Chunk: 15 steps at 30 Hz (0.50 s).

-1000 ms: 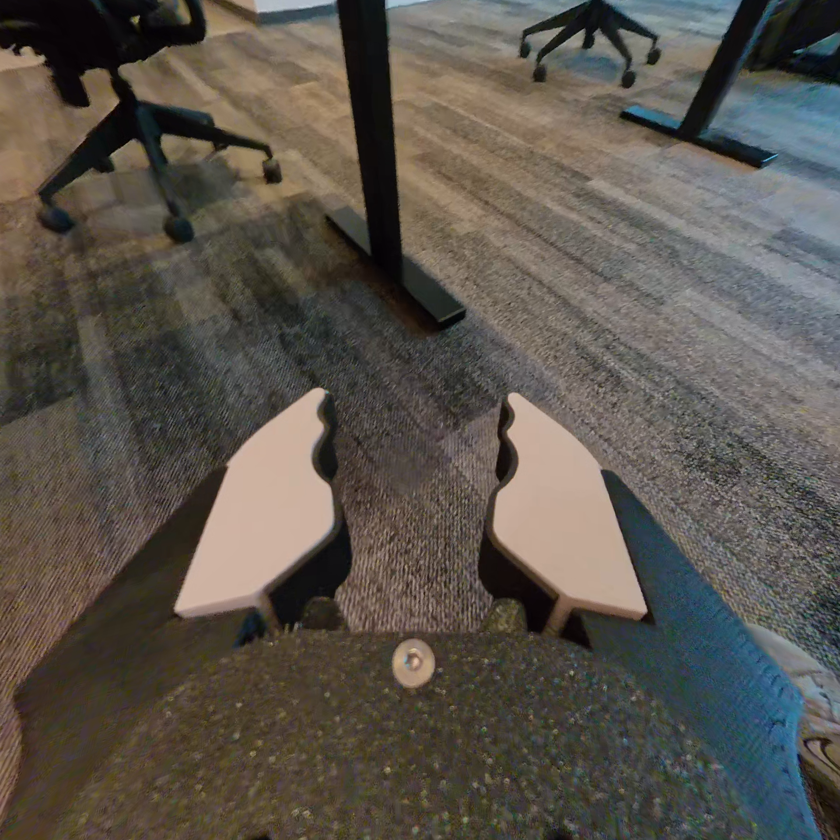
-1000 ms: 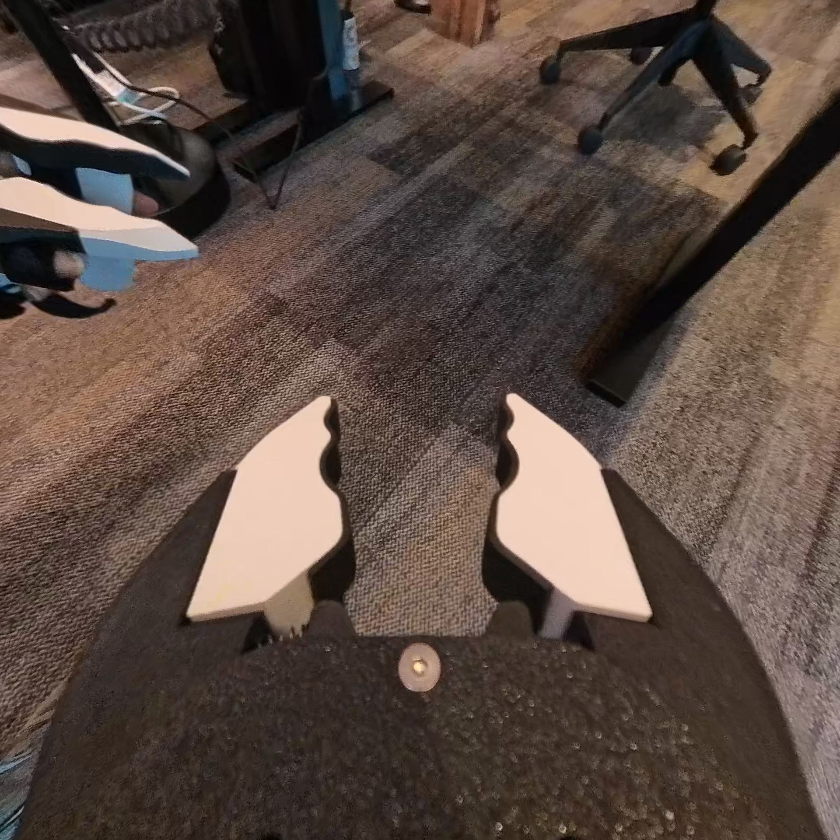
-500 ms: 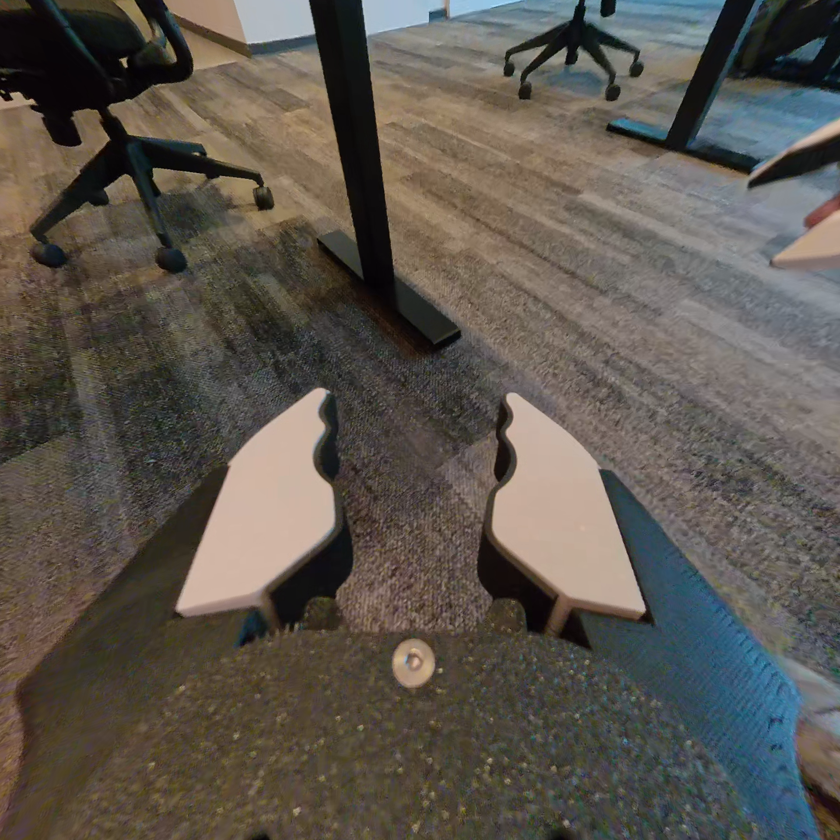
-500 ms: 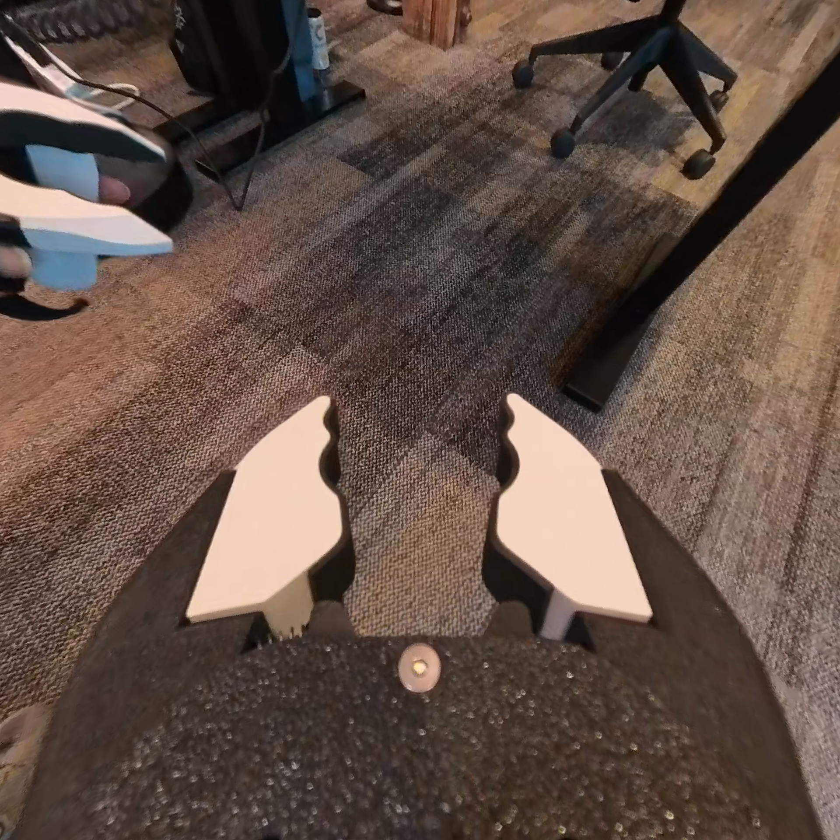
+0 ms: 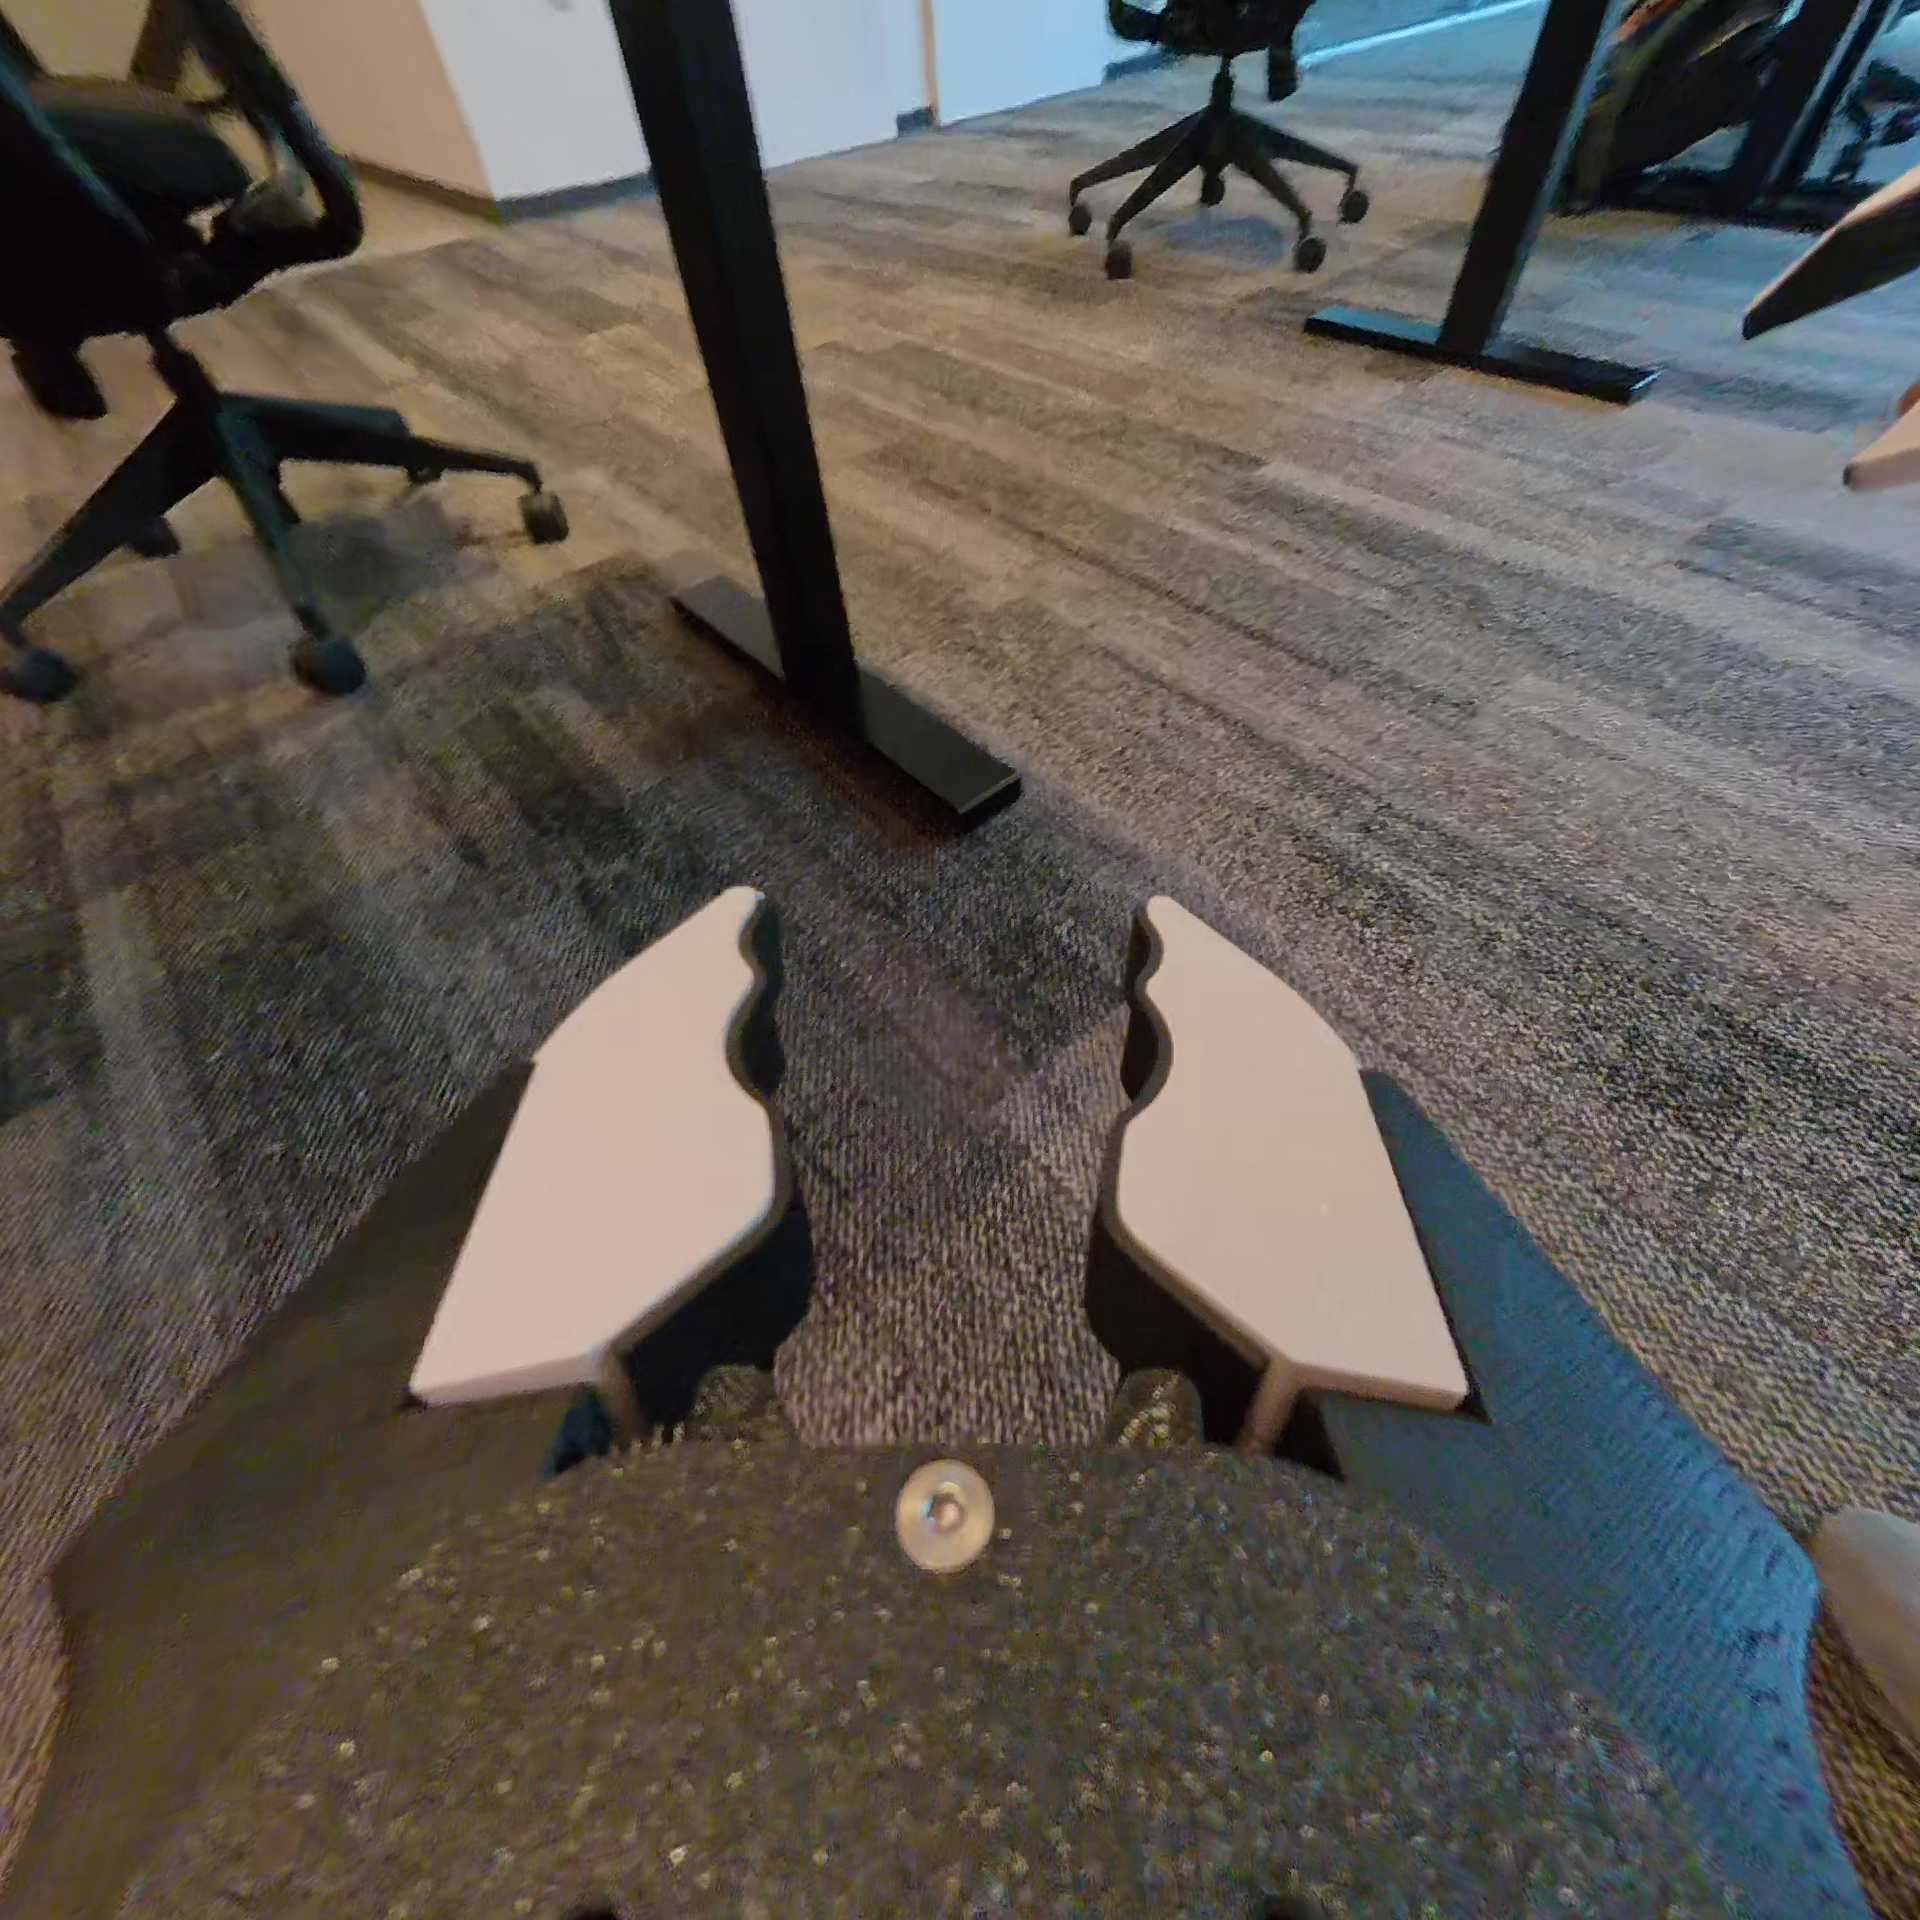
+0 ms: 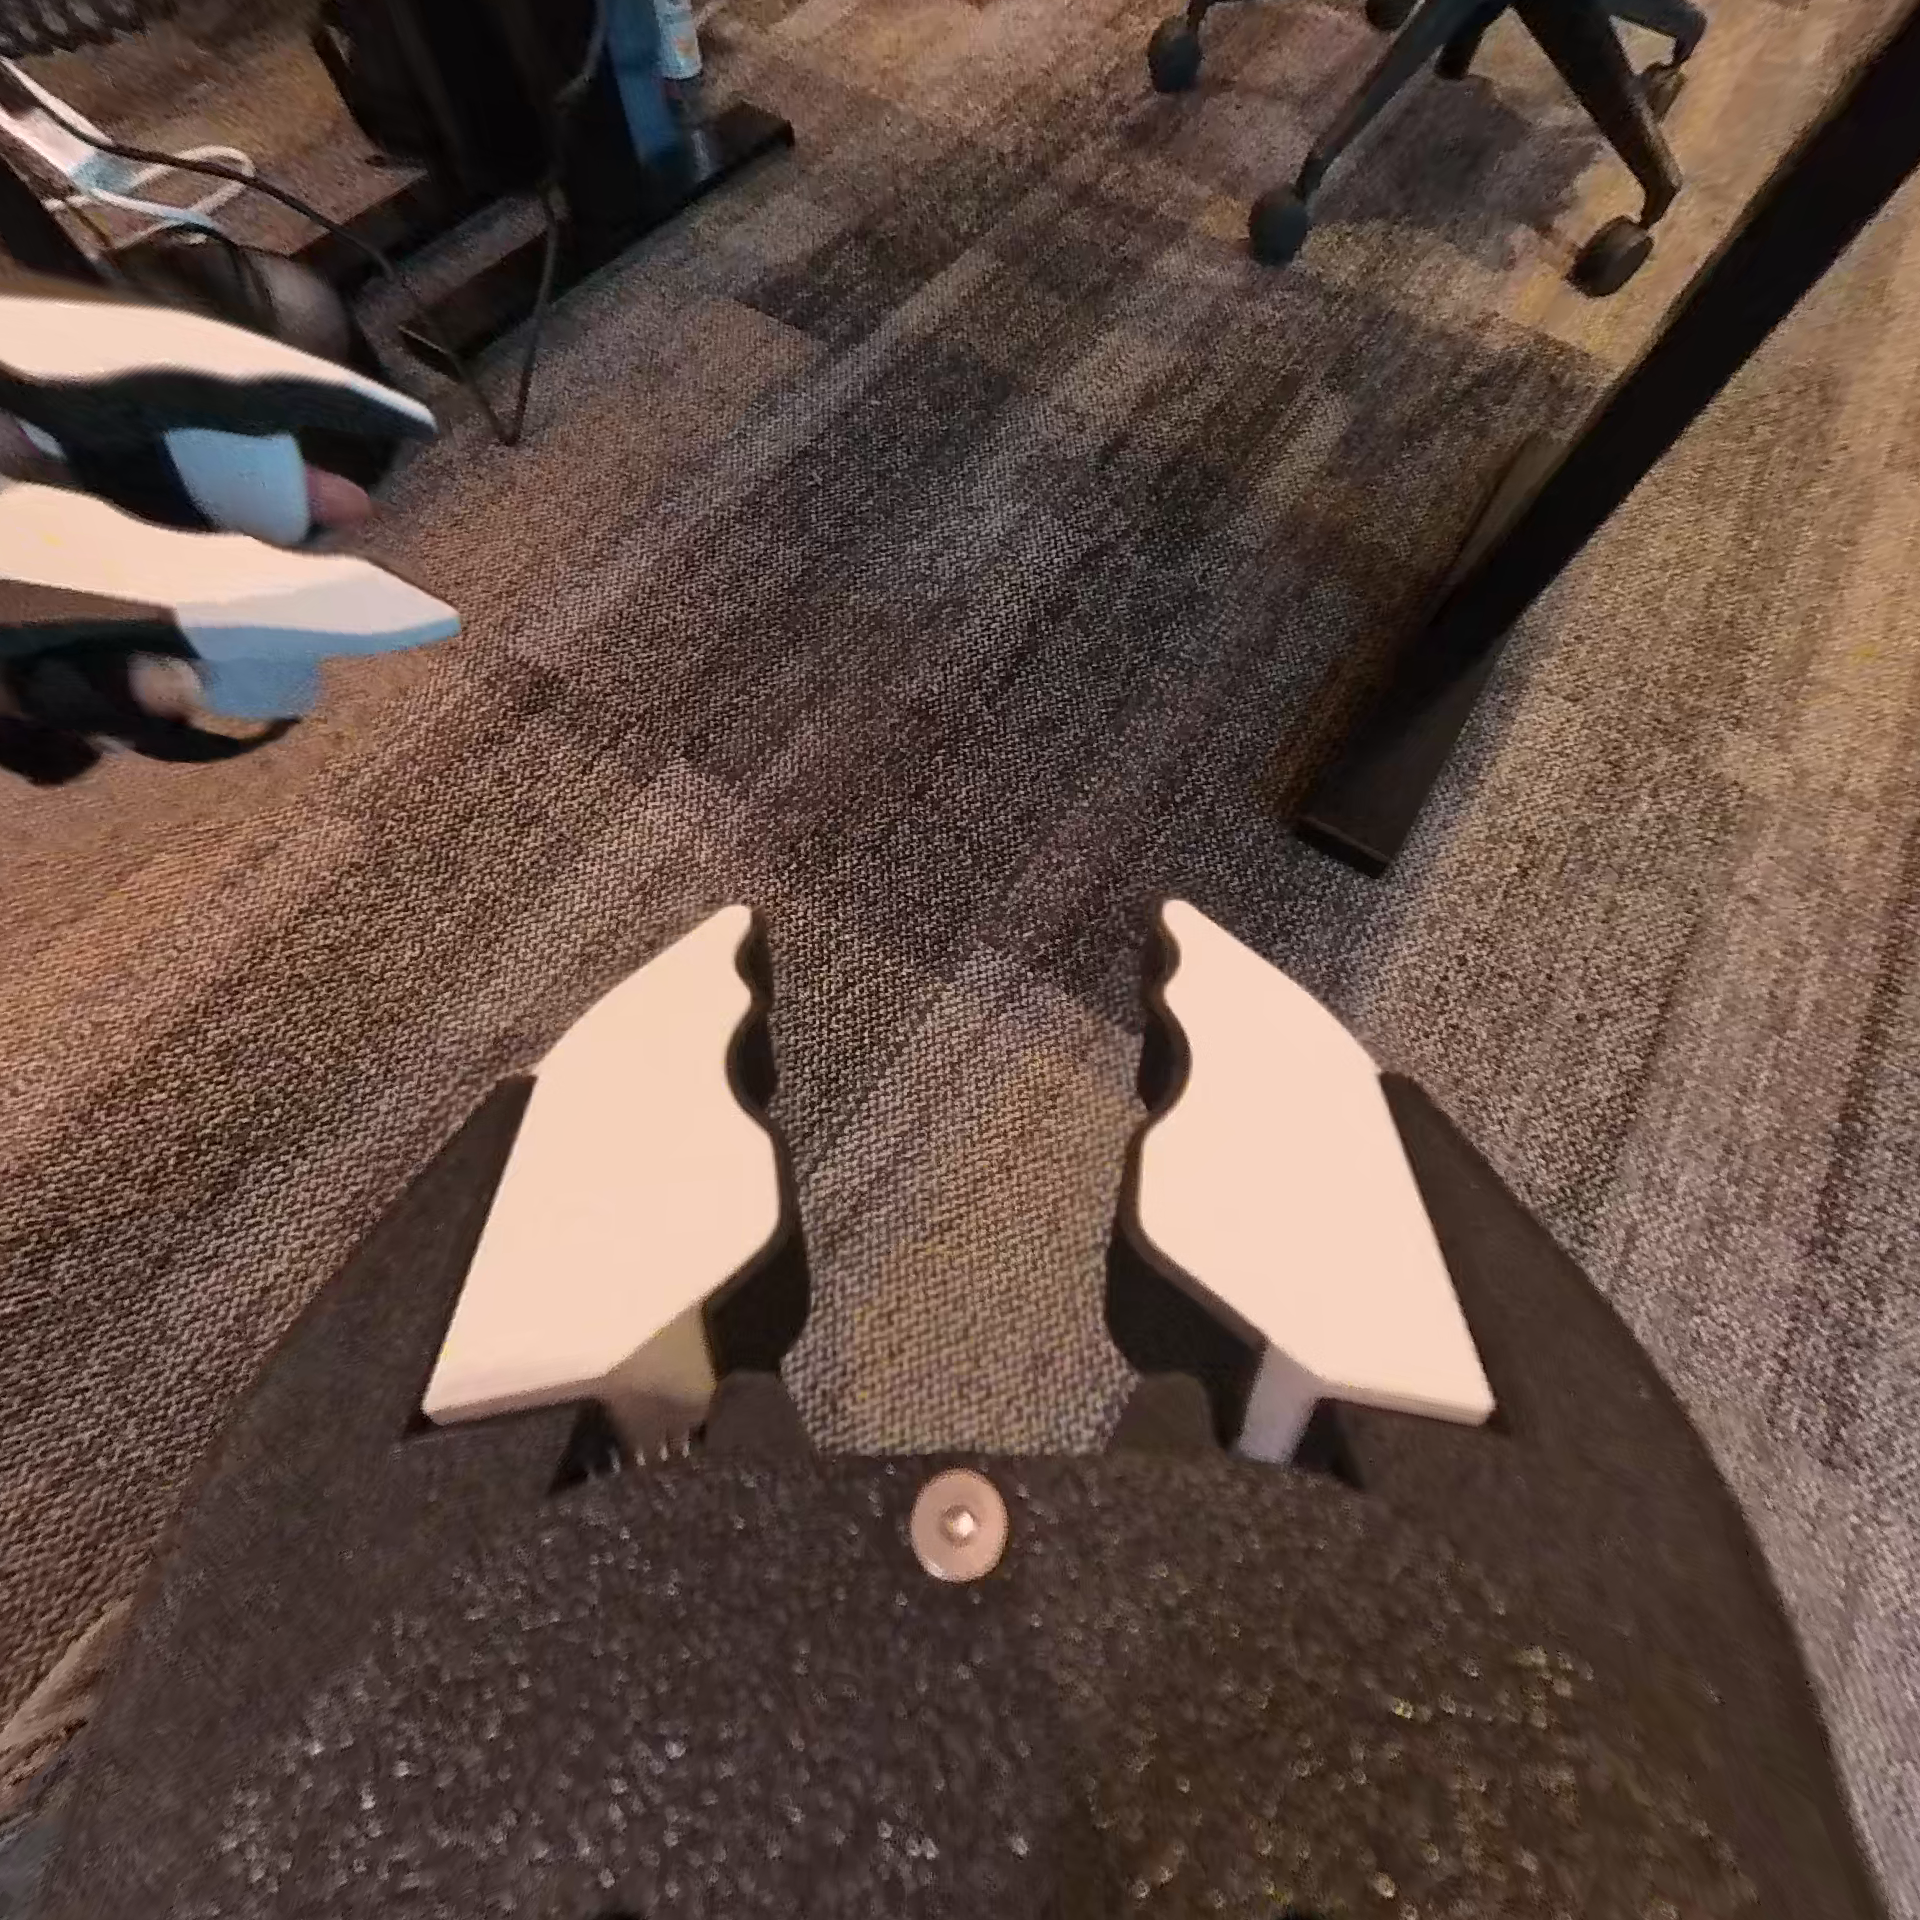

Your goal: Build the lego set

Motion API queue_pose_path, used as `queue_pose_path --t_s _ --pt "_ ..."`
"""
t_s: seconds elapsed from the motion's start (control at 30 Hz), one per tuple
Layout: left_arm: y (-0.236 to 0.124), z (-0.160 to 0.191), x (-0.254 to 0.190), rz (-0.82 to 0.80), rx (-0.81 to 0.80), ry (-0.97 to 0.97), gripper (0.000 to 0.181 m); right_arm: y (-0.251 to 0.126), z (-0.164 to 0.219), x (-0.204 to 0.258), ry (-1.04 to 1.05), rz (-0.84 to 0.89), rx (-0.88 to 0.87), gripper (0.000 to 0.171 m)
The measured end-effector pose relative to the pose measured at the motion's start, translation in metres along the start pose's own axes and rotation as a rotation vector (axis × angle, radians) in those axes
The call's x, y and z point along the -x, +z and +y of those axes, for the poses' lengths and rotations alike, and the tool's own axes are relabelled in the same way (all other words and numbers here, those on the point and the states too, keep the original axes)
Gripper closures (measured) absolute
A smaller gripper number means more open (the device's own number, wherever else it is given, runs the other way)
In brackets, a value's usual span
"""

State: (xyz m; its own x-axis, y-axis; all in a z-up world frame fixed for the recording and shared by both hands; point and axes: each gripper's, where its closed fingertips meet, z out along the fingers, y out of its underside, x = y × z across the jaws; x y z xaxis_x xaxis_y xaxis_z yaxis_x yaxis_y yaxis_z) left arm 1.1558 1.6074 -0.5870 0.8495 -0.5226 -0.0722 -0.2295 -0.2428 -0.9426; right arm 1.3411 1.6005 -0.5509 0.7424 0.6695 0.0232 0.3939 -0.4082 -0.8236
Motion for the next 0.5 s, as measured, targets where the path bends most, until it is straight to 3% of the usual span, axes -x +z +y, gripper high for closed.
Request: queue_pose_path --t_s 0.23,0.5 --pt "0.044 -0.041 -0.035 0.024 -0.107 -0.026 0.116 -0.027 -0.010 -0.025 0.047 0.137 -0.041 0.103" --pt "0.097 -0.052 -0.114 0.183 -0.052 -0.136 0.116 -0.063 -0.005 -0.063 0.159 0.290 -0.086 0.102"
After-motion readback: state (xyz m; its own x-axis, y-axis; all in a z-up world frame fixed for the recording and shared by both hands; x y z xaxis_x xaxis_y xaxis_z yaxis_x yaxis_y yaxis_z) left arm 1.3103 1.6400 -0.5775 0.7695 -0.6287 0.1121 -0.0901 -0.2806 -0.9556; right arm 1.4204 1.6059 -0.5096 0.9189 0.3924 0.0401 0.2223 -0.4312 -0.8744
